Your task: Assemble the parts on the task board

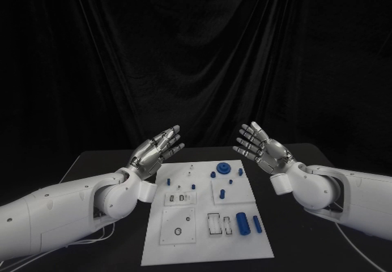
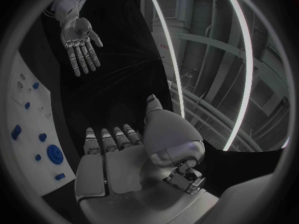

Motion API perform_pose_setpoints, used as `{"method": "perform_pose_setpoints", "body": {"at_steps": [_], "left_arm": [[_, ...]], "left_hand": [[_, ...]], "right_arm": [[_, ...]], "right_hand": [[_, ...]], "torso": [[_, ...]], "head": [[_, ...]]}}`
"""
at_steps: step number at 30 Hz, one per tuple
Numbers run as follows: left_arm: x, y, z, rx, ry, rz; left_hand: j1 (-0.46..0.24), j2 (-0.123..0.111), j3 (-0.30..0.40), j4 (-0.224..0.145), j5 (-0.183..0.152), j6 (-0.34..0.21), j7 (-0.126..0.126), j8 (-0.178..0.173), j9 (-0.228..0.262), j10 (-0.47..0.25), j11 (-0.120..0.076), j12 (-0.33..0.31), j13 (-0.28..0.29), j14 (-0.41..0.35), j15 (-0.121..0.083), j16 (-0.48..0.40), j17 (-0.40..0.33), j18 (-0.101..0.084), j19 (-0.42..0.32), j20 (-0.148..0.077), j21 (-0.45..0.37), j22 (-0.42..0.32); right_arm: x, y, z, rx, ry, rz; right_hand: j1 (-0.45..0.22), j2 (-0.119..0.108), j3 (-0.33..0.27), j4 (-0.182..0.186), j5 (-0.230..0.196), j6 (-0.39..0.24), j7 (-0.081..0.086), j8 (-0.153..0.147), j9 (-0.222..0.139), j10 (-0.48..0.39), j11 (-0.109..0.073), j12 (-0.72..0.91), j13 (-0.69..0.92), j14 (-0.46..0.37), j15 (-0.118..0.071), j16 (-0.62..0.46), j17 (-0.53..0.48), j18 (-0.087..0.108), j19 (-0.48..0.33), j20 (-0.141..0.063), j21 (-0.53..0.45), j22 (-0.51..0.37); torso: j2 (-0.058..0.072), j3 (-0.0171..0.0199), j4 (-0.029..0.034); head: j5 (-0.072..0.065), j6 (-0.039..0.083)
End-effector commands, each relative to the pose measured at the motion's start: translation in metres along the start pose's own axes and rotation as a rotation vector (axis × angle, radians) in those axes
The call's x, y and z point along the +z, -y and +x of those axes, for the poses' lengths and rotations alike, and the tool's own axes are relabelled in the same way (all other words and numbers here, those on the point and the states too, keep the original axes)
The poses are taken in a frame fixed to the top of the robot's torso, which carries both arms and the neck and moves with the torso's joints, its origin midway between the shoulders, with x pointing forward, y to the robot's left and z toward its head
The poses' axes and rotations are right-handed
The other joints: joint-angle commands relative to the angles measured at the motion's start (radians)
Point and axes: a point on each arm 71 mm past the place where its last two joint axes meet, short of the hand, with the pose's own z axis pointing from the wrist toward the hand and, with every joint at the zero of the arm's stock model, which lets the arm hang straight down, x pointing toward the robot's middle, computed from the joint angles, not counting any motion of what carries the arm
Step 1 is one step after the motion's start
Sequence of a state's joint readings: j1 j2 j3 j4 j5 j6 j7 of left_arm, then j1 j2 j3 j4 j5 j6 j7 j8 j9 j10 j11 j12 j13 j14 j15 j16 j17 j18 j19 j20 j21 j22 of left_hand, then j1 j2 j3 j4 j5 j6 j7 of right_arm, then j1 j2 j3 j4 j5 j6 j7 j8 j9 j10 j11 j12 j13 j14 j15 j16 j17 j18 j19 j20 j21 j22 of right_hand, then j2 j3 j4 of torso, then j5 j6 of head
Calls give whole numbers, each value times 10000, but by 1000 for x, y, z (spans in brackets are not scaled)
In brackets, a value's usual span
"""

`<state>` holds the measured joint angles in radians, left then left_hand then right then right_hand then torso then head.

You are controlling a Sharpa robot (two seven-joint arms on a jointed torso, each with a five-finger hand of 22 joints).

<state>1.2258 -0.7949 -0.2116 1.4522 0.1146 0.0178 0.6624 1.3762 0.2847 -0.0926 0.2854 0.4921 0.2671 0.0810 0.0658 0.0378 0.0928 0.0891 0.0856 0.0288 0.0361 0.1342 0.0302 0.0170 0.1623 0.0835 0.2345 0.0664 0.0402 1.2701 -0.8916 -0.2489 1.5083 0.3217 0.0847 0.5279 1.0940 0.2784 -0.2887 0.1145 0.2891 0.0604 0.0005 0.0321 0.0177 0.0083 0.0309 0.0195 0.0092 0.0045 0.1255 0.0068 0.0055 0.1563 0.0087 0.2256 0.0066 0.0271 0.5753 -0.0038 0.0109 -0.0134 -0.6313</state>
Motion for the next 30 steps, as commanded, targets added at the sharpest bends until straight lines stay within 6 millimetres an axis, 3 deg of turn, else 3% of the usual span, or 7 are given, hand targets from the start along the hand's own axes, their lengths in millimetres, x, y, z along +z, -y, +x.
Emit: {"method": "perform_pose_setpoints", "body": {"at_steps": [1,7,18,19,20,24,30], "left_arm": [[-1,13,14,399,-1331,1873],[-9,18,6,529,-1113,1965],[-35,32,-14,727,-464,2081],[-38,34,-15,660,-374,2093],[-41,36,-16,562,-282,2103],[-50,41,-17,146,-74,2137],[-58,50,-15,-202,-50,2255]], "left_hand": [[240,-25,219,-40,184,343,7,53,51,274,127,373,65,488,205,320,144,117,642,195,421,202],[500,-185,661,-122,415,966,33,219,135,830,537,1160,188,1462,635,1060,362,-90,1962,416,1255,573],[501,-390,1022,-101,478,1450,98,367,185,1228,844,1855,266,2255,880,1766,476,-219,2842,530,1782,764],[502,-409,1068,-112,485,1529,109,393,194,1252,877,1910,270,2362,911,1862,490,-247,2904,534,1816,773],[501,-423,1094,-117,487,1547,119,399,195,1253,902,1927,269,2416,933,1913,497,-266,2937,537,1834,777],[494,-441,1200,-131,490,1536,154,394,187,1170,989,1909,249,2519,1028,2043,503,-351,3031,548,1887,789],[487,-445,1367,-172,479,1596,183,414,195,1106,1057,1927,241,2705,1148,2259,527,-470,3124,552,1940,799]], "right_arm": [[-3,2,16,-109,-1715,129],[-9,-2,11,-159,-1598,137],[-25,-24,-4,-658,-714,-17],[-25,-27,-6,-756,-590,-73],[-25,-31,-7,-864,-478,-130],[-27,-43,-10,-1391,-282,-243],[-22,-61,-8,-2521,-396,-293]], "right_hand": [[423,-19,27,-168,544,572,191,401,146,629,834,992,351,641,250,828,423,251,478,367,347,7],[910,-42,-72,-162,887,1210,609,1161,294,1051,1090,2715,638,1381,305,2139,812,253,1274,571,727,164],[1800,-141,-20,-855,1787,1636,666,2316,374,937,1094,5099,681,3009,500,4228,1190,89,4704,671,2133,603],[2001,-147,30,-1020,2049,1983,735,2788,461,1033,1076,5660,733,3333,512,4431,1257,125,5237,671,2341,654],[2452,-207,266,-1335,3100,3315,889,4288,912,1590,1083,6644,990,4364,600,5114,1535,210,6072,656,2705,776],[2869,-290,520,-1825,3491,2623,272,5921,1457,1588,1479,8276,1606,5492,410,6211,2031,279,7752,430,3316,922],[3090,-342,720,-2183,3292,2406,336,6873,1596,1396,1518,9221,1917,5752,214,6842,2420,285,8311,219,3490,927]], "torso": [[2,-8,-67],[126,-22,-25],[484,-54,109],[521,-57,113],[558,-61,127],[743,-59,217],[985,-34,235]], "head": [[129,-253],[179,-511],[248,-1024],[270,-1084],[283,-1158],[300,-1317],[395,-1490]]}}
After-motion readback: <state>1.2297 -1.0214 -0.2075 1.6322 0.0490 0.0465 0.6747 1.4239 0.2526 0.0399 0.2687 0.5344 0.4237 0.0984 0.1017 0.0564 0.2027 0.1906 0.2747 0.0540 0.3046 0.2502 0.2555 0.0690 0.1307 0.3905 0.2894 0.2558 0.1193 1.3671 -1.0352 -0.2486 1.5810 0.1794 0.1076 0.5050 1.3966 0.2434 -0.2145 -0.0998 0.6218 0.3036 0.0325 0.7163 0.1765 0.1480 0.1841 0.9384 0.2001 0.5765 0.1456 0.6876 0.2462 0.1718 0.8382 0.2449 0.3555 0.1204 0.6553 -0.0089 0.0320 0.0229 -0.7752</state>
